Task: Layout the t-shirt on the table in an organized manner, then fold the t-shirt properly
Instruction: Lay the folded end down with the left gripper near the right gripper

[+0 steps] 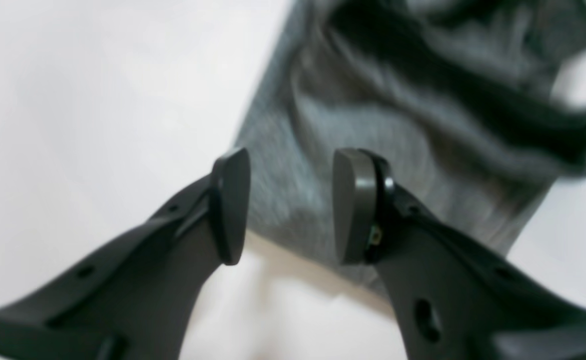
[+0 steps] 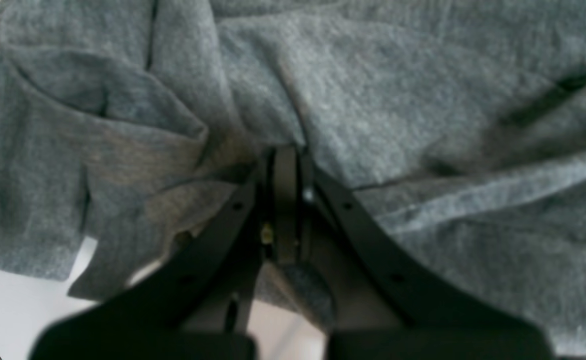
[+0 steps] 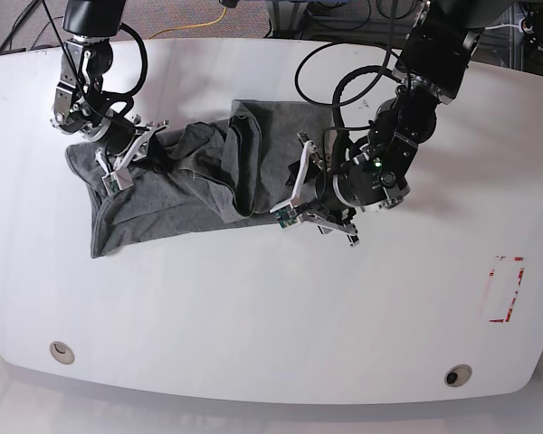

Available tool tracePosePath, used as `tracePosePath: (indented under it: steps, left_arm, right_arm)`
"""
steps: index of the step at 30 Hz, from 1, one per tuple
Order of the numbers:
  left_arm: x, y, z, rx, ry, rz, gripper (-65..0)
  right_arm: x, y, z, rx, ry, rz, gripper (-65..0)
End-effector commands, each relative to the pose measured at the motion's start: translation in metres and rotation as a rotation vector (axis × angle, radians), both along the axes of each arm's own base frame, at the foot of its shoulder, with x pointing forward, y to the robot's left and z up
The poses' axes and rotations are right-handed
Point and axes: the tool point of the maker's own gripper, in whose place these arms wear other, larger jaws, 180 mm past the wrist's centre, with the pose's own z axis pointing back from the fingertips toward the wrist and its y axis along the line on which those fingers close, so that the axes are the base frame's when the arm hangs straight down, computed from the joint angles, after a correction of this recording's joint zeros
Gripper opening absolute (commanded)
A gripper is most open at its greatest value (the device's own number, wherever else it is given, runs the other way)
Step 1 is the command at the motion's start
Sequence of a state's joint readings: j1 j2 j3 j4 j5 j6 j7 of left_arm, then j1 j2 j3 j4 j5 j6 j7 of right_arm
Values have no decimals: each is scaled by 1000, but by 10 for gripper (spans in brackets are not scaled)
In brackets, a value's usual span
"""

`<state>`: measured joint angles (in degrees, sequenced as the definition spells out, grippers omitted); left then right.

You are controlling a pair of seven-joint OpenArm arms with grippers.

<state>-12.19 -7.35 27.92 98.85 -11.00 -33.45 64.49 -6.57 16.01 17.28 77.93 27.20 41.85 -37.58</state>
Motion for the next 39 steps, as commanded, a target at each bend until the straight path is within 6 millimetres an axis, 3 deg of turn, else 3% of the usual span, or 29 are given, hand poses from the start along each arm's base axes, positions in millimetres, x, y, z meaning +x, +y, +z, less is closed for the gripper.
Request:
tracePosePath:
  steps: [1, 4, 11, 13, 17, 20, 29, 33, 39]
  left_arm:
    - [0, -15, 3, -24, -10, -39, -410]
    - [-10, -21, -10, 0, 23, -74, -411]
    - [-26, -36, -20, 19, 47, -141, -417]
    - [-28, -38, -21, 21, 50, -151, -450]
    - [-33, -40, -26, 33, 61, -167, -582]
    - [-36, -39, -36, 56, 88, -175, -629]
    - [-36, -40, -50, 56, 118, -177, -629]
    - [-38, -61, -47, 2, 121, -196, -629]
    - [-30, -89, -27, -65, 84, -216, -629]
  right_arm:
    - [-16, -16, -20, -108, 111, 12, -645]
    - [-15, -16, -19, -108, 110, 12, -645]
    - [-15, -16, -19, -108, 110, 11, -645]
    - [-15, -16, -19, -108, 110, 11, -645]
    - [-15, -16, -19, -108, 110, 11, -645]
    - [-15, -16, -19, -108, 110, 11, -645]
    - [-15, -16, -19, -109, 110, 12, -645]
    - [-14, -16, -19, -109, 107, 12, -645]
    - [-10, -16, -16, -110, 99, 12, -645]
